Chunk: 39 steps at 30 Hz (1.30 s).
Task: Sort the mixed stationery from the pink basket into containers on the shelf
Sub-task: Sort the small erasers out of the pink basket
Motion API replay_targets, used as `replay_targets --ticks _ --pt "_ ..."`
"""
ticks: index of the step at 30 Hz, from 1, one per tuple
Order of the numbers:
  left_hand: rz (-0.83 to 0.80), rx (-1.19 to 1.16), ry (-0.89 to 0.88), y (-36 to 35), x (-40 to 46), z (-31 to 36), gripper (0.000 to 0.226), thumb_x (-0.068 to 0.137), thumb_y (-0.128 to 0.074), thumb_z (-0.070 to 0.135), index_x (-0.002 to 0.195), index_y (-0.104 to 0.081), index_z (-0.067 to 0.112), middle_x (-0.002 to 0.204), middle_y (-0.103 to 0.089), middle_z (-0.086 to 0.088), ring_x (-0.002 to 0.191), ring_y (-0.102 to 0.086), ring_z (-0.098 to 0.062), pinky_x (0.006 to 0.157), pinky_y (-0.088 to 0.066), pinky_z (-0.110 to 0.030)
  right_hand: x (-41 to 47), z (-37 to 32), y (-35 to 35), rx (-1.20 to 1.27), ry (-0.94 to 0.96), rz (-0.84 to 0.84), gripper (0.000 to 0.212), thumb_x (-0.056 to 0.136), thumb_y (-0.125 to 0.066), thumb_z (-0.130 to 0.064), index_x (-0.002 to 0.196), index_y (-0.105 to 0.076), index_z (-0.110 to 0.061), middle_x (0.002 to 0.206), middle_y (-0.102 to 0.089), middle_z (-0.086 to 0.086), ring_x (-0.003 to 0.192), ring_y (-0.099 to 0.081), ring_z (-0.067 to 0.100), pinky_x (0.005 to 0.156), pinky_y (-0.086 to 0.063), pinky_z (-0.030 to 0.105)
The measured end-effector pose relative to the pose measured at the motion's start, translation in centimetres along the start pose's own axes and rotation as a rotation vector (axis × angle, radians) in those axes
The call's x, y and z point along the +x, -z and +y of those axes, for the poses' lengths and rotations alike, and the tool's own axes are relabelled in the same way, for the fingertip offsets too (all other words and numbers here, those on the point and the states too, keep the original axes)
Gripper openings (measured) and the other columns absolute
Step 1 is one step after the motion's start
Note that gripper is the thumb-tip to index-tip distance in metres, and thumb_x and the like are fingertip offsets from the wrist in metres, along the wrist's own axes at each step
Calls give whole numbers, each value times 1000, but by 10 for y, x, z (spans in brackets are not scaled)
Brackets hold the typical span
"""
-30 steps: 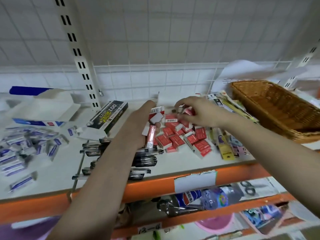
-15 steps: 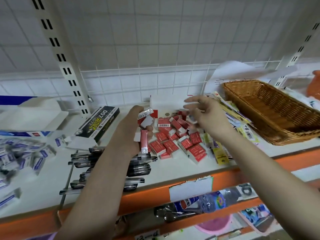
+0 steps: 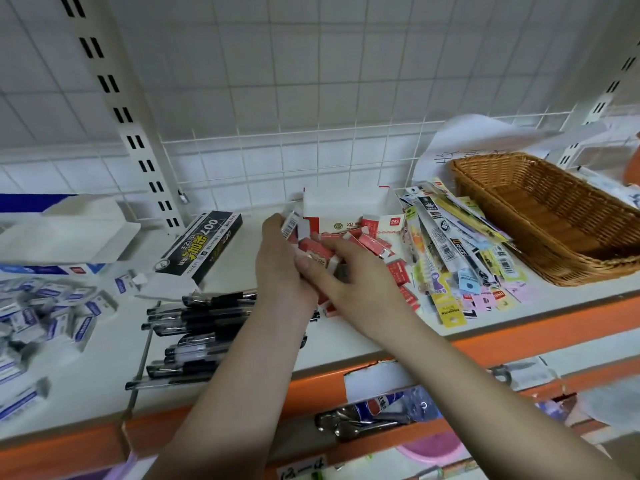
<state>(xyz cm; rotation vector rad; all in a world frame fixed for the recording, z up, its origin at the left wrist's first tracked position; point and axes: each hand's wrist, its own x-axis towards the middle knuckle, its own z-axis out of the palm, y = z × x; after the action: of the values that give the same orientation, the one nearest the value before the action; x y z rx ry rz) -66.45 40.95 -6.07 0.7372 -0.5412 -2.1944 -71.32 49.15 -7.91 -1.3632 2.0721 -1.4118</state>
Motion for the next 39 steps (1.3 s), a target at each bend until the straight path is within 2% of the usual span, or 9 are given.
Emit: replay_targets --ticks 2,6,9,14,18,21,24,31,39 --pt "-14 -7 4 1 0 0 39 93 -44 23 60 -58 8 56 -57 -7 46 -59 -19 53 -54 -26 3 -1 4 41 11 4 30 87 -64 -33 112 -67 -16 102 -63 -13 73 -52 -22 67 -37 0" --pt "-2 -33 -2 7 -1 3 31 100 -39 21 72 -50 11 47 -60 -1 40 -59 -10 39 -48 -18 5 0 18 187 -47 -93 15 86 -67 -20 100 -71 -15 87 -71 -2 78 -65 7 69 -50 20" --pt "63 -82 -12 6 0 5 19 98 -43 9 81 -51 10 67 -62 -2 53 -59 -8 47 -50 -13 12 6 26 261 -50 11 8 87 -66 -21 92 -72 -20 69 -67 -13 63 -60 -1 61 -47 18" --pt "140 -267 110 9 5 9 12 88 -56 17 82 -54 7 89 -50 -13 63 -50 -13 43 -44 -13 24 28 29 -264 -6 107 20 87 -65 -23 106 -73 -22 98 -71 -2 92 -65 16 80 -50 29" --pt "125 -136 131 10 6 3 23 92 -53 28 95 -54 6 106 -51 -17 62 -51 -14 39 -41 -14 28 33 27 -472 -40 127 32 85 -67 -28 116 -67 -22 119 -53 3 104 -57 17 86 -40 22" --pt "36 30 133 13 5 7 25 94 -44 29 96 -53 5 91 -54 -12 61 -51 -16 41 -39 -18 32 25 34 -374 44 211 34 85 -67 -34 115 -67 -19 110 -55 4 94 -57 13 75 -37 11" --pt "-112 251 104 14 -2 11 25 98 -45 22 86 -58 4 71 -61 -8 50 -54 -14 49 -37 -20 36 9 39 -325 180 24 42 85 -68 -29 126 -60 -26 104 -57 2 88 -49 4 74 -32 1" --pt "-198 699 -33 24 -11 16 32 90 -49 41 88 -65 13 66 -56 -2 53 -47 -9 41 -36 -15 43 9 43 -267 207 -171 24 85 -69 -25 107 -63 -19 104 -64 2 82 -53 1 70 -38 9" --pt "-101 599 -32 34 -16 25 26 96 -40 1 95 -63 12 78 -61 -8 68 -53 -17 53 -40 -23 43 26 42 -545 57 -52 33 87 -65 -19 120 -62 -21 117 -56 4 106 -55 20 83 -43 27"
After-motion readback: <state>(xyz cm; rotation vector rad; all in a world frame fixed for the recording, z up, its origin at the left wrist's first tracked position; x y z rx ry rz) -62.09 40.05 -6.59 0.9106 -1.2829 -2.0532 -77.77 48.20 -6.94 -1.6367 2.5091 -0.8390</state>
